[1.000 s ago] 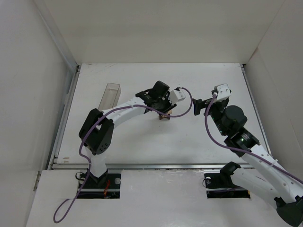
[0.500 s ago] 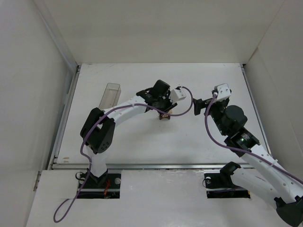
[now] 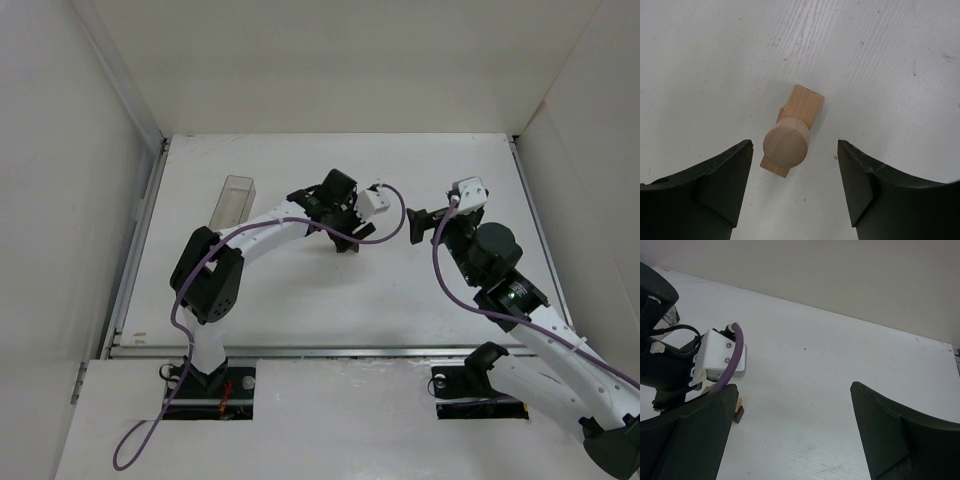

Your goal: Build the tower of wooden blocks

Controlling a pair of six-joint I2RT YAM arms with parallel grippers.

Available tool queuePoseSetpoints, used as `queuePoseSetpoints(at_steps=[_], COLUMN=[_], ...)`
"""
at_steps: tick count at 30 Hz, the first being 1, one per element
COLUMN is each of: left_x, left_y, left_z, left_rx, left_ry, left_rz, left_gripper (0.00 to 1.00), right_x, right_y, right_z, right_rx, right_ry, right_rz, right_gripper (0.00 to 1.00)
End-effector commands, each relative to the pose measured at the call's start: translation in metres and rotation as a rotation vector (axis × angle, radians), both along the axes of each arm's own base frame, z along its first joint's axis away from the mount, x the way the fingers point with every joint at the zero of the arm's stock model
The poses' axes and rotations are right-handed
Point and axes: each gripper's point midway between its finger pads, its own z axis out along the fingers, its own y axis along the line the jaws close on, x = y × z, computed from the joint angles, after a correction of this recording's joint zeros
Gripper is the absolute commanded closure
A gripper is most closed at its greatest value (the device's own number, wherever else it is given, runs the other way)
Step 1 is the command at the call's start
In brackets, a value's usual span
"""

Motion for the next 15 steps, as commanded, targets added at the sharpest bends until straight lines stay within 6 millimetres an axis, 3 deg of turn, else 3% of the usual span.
queuePoseSetpoints(at_steps=[1,4,7,8,9,10,12,13,15], left_x=[0.0,0.001,-0.003,-0.003,-0.002,-0.002,0.004,0.009,0.019], left_y=[-0.005,-0.008,-0.014,-0.016,-0.017,-0.014,-0.011,-0.001,0.011], left_z=[0.017,0.021,0.045,0.055,0.074,0.082,0.105,0.127,0.148], left_rx=[-0.04,-0.052,-0.11,-0.131,-0.161,-0.177,-0.215,-0.248,-0.302], left_ry=[0.0,-0.003,-0.018,-0.032,-0.058,-0.066,-0.113,-0.146,-0.161], left_rz=[-0.015,-0.021,-0.04,-0.047,-0.042,-0.041,-0.031,-0.002,0.057], left_gripper=[0.34,0.29,0.22,0.18,0.03,0.0,0.0,0.0,0.0], right_x=[-0.003,-0.003,-0.003,-0.003,-0.003,-0.003,-0.004,-0.002,-0.001], right_y=[0.001,0.001,0.001,0.001,0.001,0.002,0.002,0.003,0.005], right_z=[0.001,0.001,0.001,0.001,0.001,-0.001,0.004,0.0,0.001], right_rx=[0.003,0.003,0.003,0.003,0.003,-0.003,-0.001,-0.008,0.006], right_ry=[-0.01,-0.01,-0.01,-0.01,-0.01,-0.001,-0.003,0.008,0.031], right_rz=[0.016,0.016,0.016,0.016,0.016,0.026,0.026,0.026,0.026], right_gripper=[0.0,0.0,0.0,0.0,0.0,0.0,0.0,0.0,0.0])
